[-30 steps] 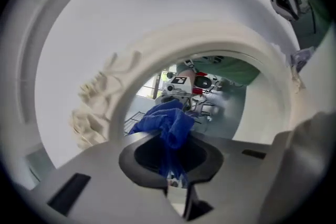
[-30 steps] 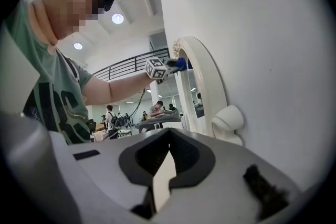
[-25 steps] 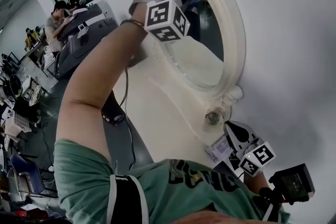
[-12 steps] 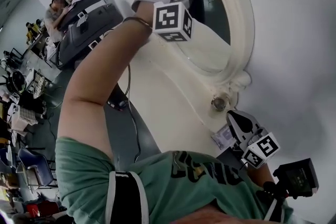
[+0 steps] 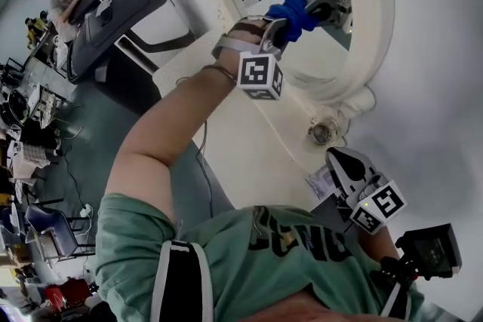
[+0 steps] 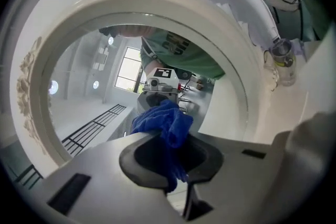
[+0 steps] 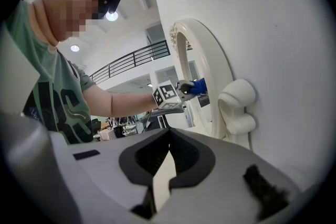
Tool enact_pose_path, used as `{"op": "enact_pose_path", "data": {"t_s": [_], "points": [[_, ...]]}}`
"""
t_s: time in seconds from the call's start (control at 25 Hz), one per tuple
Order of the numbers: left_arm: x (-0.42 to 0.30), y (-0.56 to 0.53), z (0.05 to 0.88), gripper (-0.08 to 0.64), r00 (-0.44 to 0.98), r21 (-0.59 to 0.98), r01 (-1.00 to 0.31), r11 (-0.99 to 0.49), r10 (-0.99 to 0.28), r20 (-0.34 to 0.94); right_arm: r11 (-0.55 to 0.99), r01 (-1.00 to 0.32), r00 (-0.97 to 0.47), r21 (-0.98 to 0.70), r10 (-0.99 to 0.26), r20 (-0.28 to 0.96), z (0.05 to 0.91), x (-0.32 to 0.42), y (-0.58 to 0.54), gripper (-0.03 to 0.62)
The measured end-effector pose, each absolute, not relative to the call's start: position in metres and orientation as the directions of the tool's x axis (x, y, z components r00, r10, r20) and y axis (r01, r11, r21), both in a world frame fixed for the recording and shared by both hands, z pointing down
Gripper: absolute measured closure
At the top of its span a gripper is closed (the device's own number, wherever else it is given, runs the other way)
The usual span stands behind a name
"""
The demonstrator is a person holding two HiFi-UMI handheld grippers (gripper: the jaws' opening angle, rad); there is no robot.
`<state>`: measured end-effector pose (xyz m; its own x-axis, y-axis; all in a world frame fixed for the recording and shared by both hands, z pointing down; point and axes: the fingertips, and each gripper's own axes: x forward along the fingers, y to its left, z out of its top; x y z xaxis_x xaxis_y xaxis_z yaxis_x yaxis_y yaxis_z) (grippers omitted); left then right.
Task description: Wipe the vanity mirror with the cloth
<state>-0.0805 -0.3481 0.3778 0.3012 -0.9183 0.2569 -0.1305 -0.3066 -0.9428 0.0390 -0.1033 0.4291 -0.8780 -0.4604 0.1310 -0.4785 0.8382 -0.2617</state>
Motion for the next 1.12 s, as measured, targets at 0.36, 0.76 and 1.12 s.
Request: {"op": "enact_pose_path", "data": {"t_s": [0.36,0.76,1.12], "points": [[-0.054,-0.316,0.527,0.503,0.321,-0.865,-0.038,-0.501,-0.826,0.464,0.817,-0.499,-0.867,-0.29,-0.468,0.174,0.455,0.053,-0.095,0.58],[-0.046,-0.299,0.585,0.509,0.353,-0.758,0.068,-0.649,-0.694,0.627,0.796,-0.522,-0.853,-0.308,-0.485,0.191,0.449,0.061,-0.097,0.58],[-0.074,-0.324,0.57,0.503,0.336,-0.723,-0.025,-0.691,-0.687,0.645,0.83,-0.509,-0.861,-0.228,-0.492,0.13,0.427,0.044,-0.114,0.58]]}}
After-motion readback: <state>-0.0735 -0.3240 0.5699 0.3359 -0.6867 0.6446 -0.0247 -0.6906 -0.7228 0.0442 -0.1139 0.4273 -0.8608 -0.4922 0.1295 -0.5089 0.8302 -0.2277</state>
